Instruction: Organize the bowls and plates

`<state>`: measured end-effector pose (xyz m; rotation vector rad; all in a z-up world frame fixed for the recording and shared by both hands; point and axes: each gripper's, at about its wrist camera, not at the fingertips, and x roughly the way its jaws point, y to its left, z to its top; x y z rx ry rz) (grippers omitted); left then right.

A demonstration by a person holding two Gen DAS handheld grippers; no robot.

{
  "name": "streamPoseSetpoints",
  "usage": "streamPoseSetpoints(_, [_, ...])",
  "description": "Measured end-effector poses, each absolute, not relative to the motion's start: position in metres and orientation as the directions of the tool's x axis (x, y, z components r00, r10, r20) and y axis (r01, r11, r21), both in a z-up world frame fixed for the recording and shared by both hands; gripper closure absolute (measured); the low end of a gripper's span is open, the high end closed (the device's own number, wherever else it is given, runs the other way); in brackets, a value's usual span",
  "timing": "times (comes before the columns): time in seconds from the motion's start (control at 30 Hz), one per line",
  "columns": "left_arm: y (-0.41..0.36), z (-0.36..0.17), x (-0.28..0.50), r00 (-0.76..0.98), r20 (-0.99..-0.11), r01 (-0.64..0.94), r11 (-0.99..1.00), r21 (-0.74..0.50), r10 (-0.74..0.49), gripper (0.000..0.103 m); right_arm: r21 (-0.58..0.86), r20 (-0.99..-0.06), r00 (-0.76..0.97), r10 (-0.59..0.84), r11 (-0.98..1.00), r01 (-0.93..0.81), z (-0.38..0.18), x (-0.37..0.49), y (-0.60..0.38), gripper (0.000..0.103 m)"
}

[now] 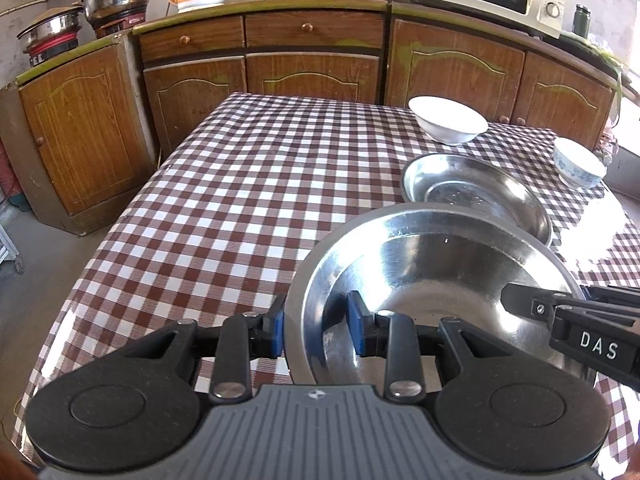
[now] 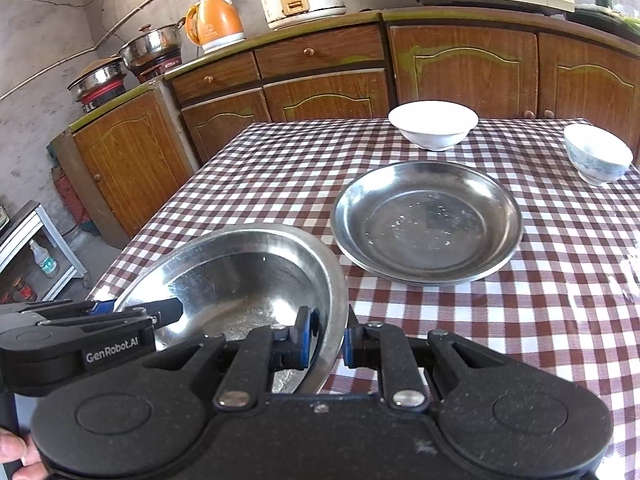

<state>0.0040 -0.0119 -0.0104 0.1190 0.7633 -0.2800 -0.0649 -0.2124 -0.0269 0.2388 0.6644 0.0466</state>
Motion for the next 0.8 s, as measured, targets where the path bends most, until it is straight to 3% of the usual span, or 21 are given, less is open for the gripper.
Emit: streamPoseSetpoints(0.8, [-0.044, -0.015, -0.011, 0.661, -0.692, 0.38, 0.925, -0.025, -0.29, 0.071, 0.222, -0.6, 0.8, 0.033, 0.967, 0.127, -0.025, -0.103, -0.247, 0.083])
